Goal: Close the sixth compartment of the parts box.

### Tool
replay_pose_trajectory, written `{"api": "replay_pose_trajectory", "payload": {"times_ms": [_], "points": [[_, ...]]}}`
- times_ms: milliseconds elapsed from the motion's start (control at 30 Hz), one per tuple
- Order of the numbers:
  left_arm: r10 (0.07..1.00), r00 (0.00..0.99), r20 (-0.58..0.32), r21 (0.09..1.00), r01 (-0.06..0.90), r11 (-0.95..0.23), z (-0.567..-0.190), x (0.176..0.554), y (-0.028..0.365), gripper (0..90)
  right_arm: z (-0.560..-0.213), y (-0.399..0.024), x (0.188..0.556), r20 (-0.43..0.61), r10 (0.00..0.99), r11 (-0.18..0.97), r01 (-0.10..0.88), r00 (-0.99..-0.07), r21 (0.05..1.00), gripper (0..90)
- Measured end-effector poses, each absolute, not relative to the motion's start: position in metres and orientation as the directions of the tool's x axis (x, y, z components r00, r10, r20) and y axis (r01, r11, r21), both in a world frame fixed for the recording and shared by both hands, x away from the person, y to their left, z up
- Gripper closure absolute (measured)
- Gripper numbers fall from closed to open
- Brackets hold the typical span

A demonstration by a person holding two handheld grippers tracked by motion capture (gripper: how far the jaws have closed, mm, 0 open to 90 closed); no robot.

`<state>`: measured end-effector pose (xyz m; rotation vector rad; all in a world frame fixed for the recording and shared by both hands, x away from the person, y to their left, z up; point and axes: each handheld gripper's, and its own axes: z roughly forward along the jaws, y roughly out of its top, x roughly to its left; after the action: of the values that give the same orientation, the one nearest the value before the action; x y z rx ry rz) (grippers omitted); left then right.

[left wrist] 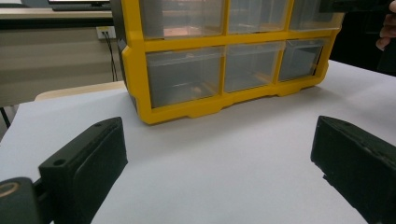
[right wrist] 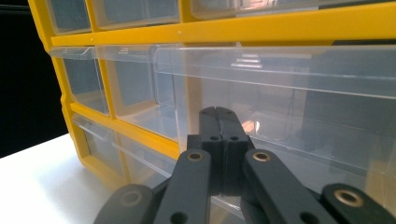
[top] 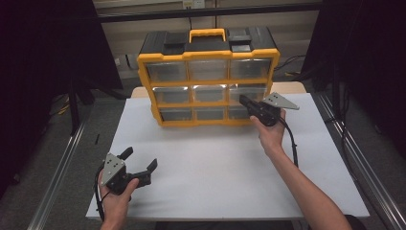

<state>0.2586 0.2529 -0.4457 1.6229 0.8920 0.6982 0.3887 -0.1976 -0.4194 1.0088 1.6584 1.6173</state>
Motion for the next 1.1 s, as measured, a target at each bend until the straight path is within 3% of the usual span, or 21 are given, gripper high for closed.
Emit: {"api": "replay_pose_trajectory", "payload": {"times_ms": [1100], "points": [[0.838,0.545,-0.017,0.976,0.19,-0.104,-0.4461,0.2592,0.2534,3.6,-0.4203,-0.1969,0.3977,0.098,0.852,-0.046,0.113,-0.514,0.992,90.0]]}}
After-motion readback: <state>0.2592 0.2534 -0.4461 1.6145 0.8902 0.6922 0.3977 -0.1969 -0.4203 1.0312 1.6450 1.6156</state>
